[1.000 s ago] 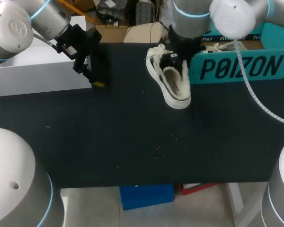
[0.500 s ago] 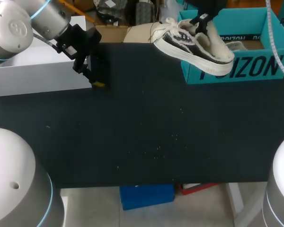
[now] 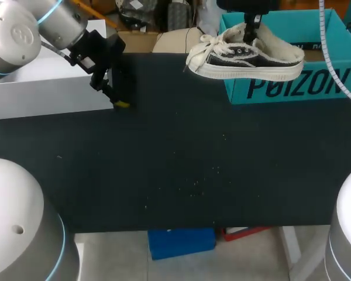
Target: Take the shoe out of the shoebox, open the shoe tongue, remove and reinsert the insole, then place the shoe into the shoebox
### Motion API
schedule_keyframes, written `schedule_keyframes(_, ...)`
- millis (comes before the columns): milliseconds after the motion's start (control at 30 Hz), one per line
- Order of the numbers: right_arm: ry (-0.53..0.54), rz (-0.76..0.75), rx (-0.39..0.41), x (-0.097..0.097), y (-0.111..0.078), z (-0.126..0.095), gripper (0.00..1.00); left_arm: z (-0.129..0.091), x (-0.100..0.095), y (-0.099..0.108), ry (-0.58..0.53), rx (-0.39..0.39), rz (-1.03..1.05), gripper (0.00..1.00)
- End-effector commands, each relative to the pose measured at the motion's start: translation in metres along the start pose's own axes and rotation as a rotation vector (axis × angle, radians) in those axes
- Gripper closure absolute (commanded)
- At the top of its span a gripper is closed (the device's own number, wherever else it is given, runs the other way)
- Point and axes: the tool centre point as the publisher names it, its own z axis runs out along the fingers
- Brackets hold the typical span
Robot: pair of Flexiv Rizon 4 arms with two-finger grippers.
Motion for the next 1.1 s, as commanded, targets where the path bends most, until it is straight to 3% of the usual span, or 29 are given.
schedule_keyframes(33, -0.048, -0.275, 0.008, -0.033, -0.007, 0.002, 1.00, 0.000, 0.000, 0.000, -0.001, -0.003, 0.000, 0.00)
schedule_keyframes(300, -0.067, -0.406, 0.027, -0.125, -0.035, 0.012, 1.00, 0.000, 0.000, 0.000, -0.001, -0.003, 0.000, 0.00)
schedule_keyframes(667, -0.045, -0.364, 0.068, -0.256, -0.054, 0.042, 1.00, 0.000, 0.000, 0.000, -0.001, -0.003, 0.000, 0.00)
schedule_keyframes(900, -0.087, -0.319, 0.078, -0.324, -0.047, 0.057, 1.00, 0.000, 0.000, 0.000, -0.001, -0.003, 0.000, 0.00)
schedule_keyframes(1100, -0.085, -0.260, 0.064, -0.363, -0.050, 0.082, 1.00, 0.000, 0.000, 0.000, -0.001, -0.003, 0.000, 0.00)
